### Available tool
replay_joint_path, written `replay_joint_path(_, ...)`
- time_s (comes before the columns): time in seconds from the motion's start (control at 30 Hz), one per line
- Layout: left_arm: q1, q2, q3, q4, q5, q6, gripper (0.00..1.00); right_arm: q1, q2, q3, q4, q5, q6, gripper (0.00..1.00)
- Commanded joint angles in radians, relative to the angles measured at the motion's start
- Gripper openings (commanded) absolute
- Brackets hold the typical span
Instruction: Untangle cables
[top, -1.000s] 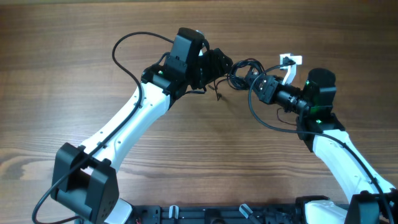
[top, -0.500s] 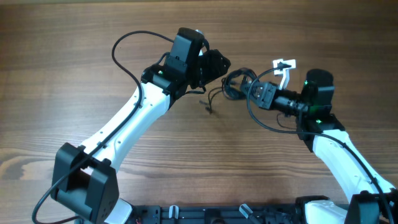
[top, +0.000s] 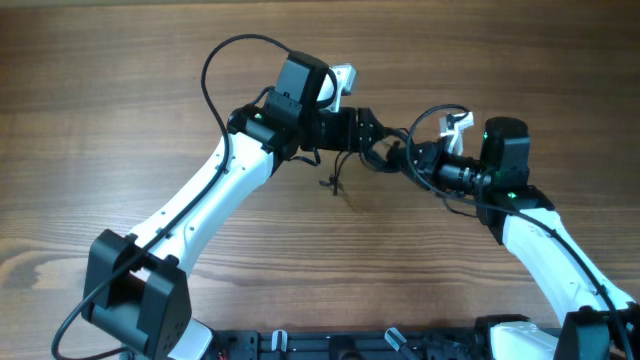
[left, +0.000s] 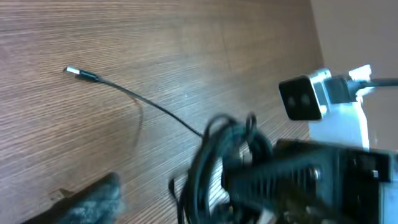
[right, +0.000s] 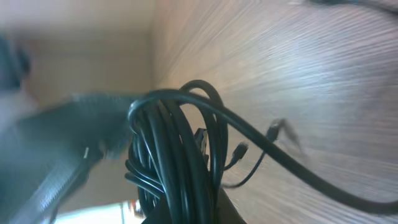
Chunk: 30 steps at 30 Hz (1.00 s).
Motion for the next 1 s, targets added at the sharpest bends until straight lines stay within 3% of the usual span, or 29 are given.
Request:
replay_joint_path(0.0,0.025,-0.024,0.018,0.012,-0.056,-0.109,1.0,0.0,0.002,0.001,0.003,0.288,0.187,0.05)
replay_joint_path(0.1,0.075,-0.024,0.018,0.016,-0.16,-0.466,1.0,0.0,0.002,0.001,0.011,0.393,0.423,0.05)
replay_joint_path(0.2,0.079,-0.024,0.018,0.011,-0.128,-0.668,1.0,0.024,0.002,0.001,0.063,0.397,0.475,0.05)
replay_joint_path(0.33,0.01,-0.024,0.018,0.012,-0.117,-0.674,0.97,0.117,0.002,0.001,0.116,0.421,0.476,0.05)
replay_joint_path(0.43,-0.056,-0.024,0.018,0.012,-0.186,-0.681,0.8,0.2,0.002,0.001,0.115,0.485,0.497,0.04)
replay_joint_path(0.53,-0.113,-0.024,0.018,0.008,-0.247,-0.78,0.71,0.253,0.002,0.001,0.116,0.525,0.603,0.04)
replay_joint_path(0.7,-0.141,-0.024,0.018,-0.003,-0.306,-0.78,0.53,0.262,0.002,0.001,0.124,0.484,0.634,0.04)
replay_joint_path(0.93,-0.142,-0.024,0.018,-0.015,-0.355,-0.779,0.53,0.262,0.002,0.001,0.187,0.335,0.655,0.04)
replay_joint_path(0.97,-0.142,-0.024,0.018,-0.017,-0.365,-0.779,0.48,0.262,0.002,0.001,0.187,0.335,0.653,0.04)
